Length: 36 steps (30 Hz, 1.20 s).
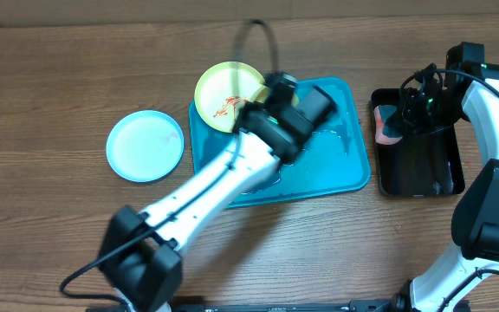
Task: Clean dirty plates on tray and stack at the side
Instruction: 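Lift the cleaned yellow plate with the left gripper and swing it left, then lower the yellow plate onto the white plate and open the left gripper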
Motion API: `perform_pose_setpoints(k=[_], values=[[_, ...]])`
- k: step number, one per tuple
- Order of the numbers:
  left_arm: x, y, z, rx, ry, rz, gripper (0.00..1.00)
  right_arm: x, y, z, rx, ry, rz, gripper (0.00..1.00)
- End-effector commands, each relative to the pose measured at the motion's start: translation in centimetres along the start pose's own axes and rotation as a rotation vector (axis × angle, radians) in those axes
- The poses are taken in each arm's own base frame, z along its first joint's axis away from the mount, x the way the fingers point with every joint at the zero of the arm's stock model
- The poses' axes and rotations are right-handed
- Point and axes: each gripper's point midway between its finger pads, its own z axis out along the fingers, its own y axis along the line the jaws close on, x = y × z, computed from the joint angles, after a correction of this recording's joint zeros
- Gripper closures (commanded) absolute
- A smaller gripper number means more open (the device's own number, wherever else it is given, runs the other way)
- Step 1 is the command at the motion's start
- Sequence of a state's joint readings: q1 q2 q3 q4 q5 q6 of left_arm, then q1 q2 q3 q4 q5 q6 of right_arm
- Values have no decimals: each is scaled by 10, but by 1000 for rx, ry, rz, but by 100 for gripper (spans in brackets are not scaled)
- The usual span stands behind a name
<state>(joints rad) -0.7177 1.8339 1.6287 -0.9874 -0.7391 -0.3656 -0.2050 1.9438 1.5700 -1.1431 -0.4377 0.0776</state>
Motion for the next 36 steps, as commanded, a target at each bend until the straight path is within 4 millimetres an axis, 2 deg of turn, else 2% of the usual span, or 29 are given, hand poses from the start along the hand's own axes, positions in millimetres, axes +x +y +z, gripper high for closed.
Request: perform_pose_setpoints(k=[1, 5, 11, 14, 16, 20, 27, 32, 36], values=[[-3, 20, -5, 240, 88, -224, 96, -7, 10, -18, -12, -56, -34, 96], [11, 67, 19, 297, 209, -359, 96, -7, 10, -18, -12, -56, -34, 96], [37, 125, 53, 410, 337, -491, 96, -8, 10, -18, -12, -58, -35, 96], [60, 156, 72, 423, 386, -560, 96, -8, 10, -18, -12, -59, -35, 95], [79, 168, 81, 443, 422, -593, 96, -8, 10, -18, -13, -59, -35, 95], [119, 181, 101, 492, 481, -673, 96, -8, 10, -18, -12, -61, -36, 95], [171, 182, 133, 512, 508, -797, 96, -8, 10, -18, -13, -59, -36, 95], [192, 186, 148, 448, 509, -836, 96, -8, 10, -18, -12, -59, -35, 95], [208, 205, 157, 316, 529, -859, 96, -7, 10, -18, -12, -56, -34, 95]])
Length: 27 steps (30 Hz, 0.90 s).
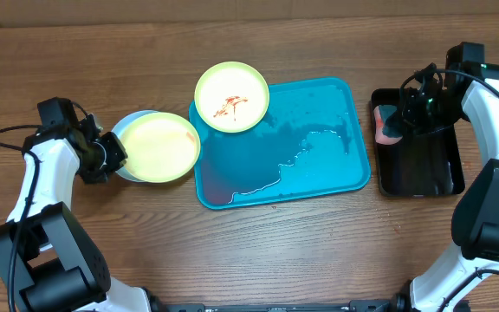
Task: Clean dirty plates on tray and stack at the side
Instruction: 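Lower the yellow plate onto the white plate and open the left gripper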
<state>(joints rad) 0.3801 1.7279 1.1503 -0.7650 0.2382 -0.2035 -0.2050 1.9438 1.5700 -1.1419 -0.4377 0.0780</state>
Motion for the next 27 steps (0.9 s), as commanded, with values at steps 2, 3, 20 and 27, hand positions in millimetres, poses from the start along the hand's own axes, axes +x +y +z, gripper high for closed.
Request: perform_pose_setpoints(k=[2, 3, 20, 27], values=[[-10, 29, -7, -134, -65, -64, 96, -7, 10, -18, -12, -55, -34, 95], [-12, 32, -7, -151, -76, -64, 96, -7, 10, -18, -12, -55, -34, 95], [-24, 50, -2, -253, -126, -127, 66, -6, 10, -18, -11, -52, -32, 95], [-27, 42, -3, -217, -128, -99, 54, -6, 10, -18, -11, -52, -32, 95]])
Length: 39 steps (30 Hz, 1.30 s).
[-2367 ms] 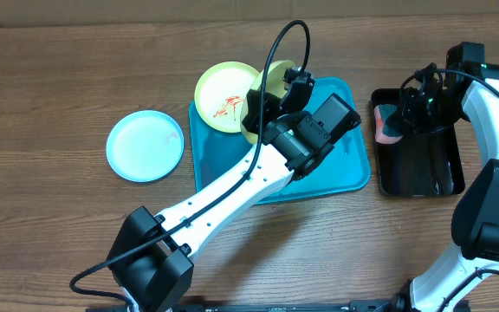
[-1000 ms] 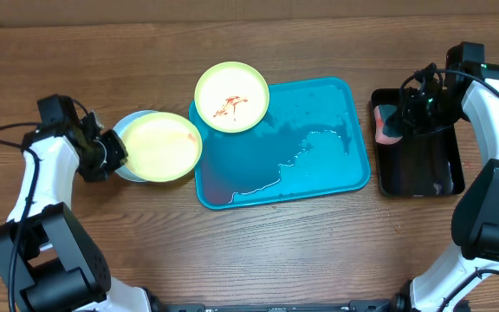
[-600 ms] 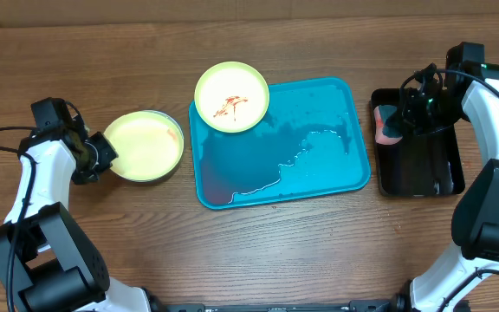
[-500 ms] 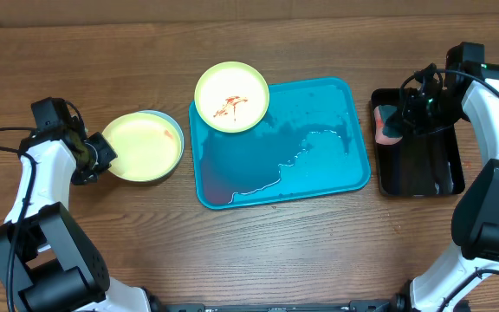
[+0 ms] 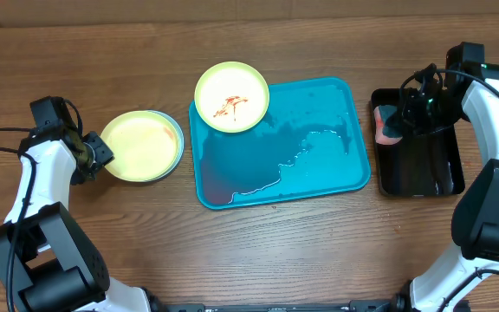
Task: Clean dirty plates on tray and stack at the side
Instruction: 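Lower the yellow plate onto the white plate and open the left gripper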
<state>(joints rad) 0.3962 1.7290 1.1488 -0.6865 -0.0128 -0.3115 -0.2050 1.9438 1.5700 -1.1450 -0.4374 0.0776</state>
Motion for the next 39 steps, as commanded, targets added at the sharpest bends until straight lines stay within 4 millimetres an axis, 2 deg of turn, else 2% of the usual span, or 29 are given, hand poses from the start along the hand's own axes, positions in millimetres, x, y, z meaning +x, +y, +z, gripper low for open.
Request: perform_pose_setpoints(k=[1, 4, 8, 11, 12, 14, 15, 20, 21, 24, 28, 33, 39], values=[[-1, -5, 2, 15, 5, 32, 54, -7, 10, -18, -12, -54, -33, 95], [-6, -19, -4, 35, -12, 104, 54, -7, 10, -18, -12, -54, -33, 95], [-11, -53, -15, 93, -47, 263, 50, -6, 10, -18, -12, -53, -33, 95], [-11, -63, -17, 80, -66, 322, 51, -5, 9, -18, -11, -48, -30, 95], [-12, -62, -17, 62, -71, 321, 56, -4, 9, -18, -10, -45, -29, 95], [-14, -54, -17, 17, -77, 277, 77, -4, 9, -18, -10, -43, -28, 95], [-14, -47, -17, -15, -77, 241, 82, -4, 9, -18, -10, -42, -27, 95], [-10, -3, -19, -185, -55, 58, 84, -4, 9, -18, -10, -42, -27, 95], [-10, 0, -19, -195, -52, 52, 84, -4, 9, -18, -10, -42, -28, 95], [-10, 3, -19, -203, -49, 47, 85, -5, 9, -18, -10, -46, -29, 95], [-7, 4, -20, -209, -40, 40, 96, -4, 9, -18, -10, -44, -28, 95], [0, 20, -20, -289, -38, -55, 96, -4, 7, -18, 2, -42, -26, 95], [7, 24, -13, -299, -32, -63, 96, -3, 6, -18, 5, -41, -26, 95]])
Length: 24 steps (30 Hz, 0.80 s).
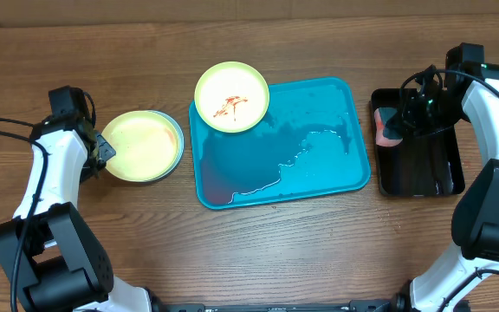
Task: Clean dirty plates on tray and stack at the side
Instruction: 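Lower the yellow plate onto the white plate and open the left gripper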
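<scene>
A teal tray lies mid-table with water pooled on it. A yellow plate smeared with red rests on the tray's far-left corner, overhanging its rim. Left of the tray, a clean yellow plate lies flat on a light blue plate. My left gripper sits at that stack's left rim and looks open, with the plate lying free. My right gripper hangs over the black tray, next to a pink sponge. Its jaws are lost against the dark tray.
The black tray stands to the right of the teal tray with a narrow gap between them. A cable trails from the left arm toward the table's left edge. Bare wood runs along the front of the table.
The left arm's wrist has shifted up and to the right, with the gripper still at the stack's left rim. The yellow plate has stayed flat on the blue plate. The right arm is unchanged.
First the left arm reached across the teal tray, and the blue plate lay alone at the left. Then the left gripper held a clean yellow plate over the blue one. Later that plate lay on the blue plate, where it remains. The right gripper stayed by the sponge throughout.
</scene>
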Motion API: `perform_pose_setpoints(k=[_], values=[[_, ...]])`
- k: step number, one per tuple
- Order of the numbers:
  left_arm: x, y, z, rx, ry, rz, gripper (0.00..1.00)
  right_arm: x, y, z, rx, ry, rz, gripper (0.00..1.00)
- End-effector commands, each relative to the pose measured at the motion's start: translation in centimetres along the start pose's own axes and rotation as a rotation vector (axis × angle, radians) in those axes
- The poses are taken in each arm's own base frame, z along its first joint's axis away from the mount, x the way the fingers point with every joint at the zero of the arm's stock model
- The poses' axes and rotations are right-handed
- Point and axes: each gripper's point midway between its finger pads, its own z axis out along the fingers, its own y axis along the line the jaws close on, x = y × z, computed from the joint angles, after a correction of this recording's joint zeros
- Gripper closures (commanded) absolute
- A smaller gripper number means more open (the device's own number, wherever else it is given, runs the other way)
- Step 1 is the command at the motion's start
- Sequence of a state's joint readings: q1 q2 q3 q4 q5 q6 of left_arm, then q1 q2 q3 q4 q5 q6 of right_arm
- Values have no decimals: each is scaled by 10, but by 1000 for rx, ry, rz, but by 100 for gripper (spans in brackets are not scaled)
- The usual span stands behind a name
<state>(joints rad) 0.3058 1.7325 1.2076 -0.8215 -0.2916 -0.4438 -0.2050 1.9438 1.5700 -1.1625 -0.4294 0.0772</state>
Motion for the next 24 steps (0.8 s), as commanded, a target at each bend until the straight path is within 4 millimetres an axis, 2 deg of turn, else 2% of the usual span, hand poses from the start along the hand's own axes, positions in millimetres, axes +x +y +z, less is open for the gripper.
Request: perform_pose_setpoints(k=[1, 8, 19, 24], values=[[5, 5, 8, -35, 1, -31, 96, -7, 8, -18, -5, -55, -32, 95], [10, -3, 19, 10, -3, -37, 96, -6, 8, -18, -4, -54, -32, 95], [4, -24, 20, 114, -21, -47, 96, -6, 8, -18, -4, -54, -32, 95], [11, -29, 32, 121, -1, -38, 94, -6, 8, -18, -4, -54, -32, 95]])
